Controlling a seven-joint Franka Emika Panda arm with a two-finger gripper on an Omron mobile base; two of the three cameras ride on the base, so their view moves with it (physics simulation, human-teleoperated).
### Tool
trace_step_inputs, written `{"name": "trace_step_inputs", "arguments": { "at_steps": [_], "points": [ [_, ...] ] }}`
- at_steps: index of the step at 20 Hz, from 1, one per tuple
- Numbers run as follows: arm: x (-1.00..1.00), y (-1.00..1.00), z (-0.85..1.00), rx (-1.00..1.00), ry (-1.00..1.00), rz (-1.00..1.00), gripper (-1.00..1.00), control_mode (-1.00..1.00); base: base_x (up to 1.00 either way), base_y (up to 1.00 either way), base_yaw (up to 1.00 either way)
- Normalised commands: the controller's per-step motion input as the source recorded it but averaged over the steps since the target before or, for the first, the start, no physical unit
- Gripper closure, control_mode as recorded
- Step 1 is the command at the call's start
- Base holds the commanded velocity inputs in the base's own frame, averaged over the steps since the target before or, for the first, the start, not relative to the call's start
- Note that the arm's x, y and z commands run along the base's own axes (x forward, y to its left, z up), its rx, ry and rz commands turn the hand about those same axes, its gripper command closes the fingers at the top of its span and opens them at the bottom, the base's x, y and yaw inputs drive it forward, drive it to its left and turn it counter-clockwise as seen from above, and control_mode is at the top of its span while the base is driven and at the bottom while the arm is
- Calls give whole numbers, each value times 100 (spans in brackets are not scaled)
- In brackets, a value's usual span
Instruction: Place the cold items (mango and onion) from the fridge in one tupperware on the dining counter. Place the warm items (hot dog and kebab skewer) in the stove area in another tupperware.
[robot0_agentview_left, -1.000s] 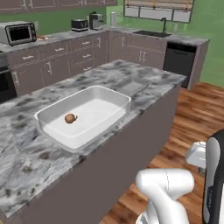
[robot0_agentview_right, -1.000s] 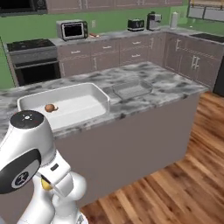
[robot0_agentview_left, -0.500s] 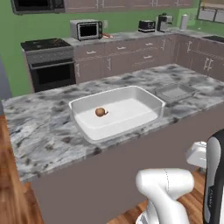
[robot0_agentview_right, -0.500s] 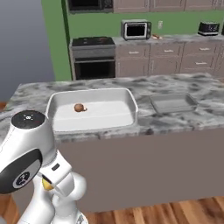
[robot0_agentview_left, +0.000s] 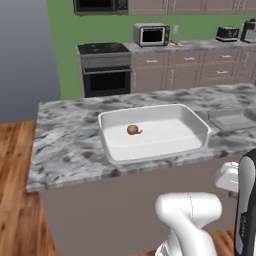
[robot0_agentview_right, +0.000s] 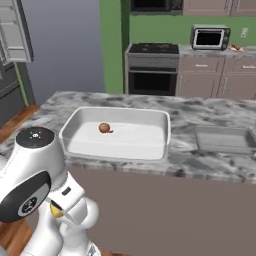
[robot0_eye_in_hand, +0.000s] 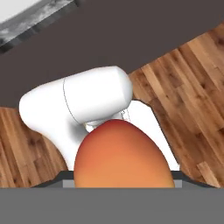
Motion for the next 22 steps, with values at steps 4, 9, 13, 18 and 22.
{"name": "trace_step_inputs", "arguments": {
  "at_steps": [4, 9, 13, 18, 22],
  "points": [
    [0, 0, 0, 0, 0, 0, 100, 100, 64, -37, 31],
    [0, 0, 0, 0, 0, 0, 100, 100, 43, -13, 22],
    [0, 0, 0, 0, 0, 0, 100, 100, 3, -2, 30],
    [0, 0, 0, 0, 0, 0, 100, 100, 26, -11, 33],
    [0, 0, 0, 0, 0, 0, 100, 100, 52, -23, 27]
  ]
}}
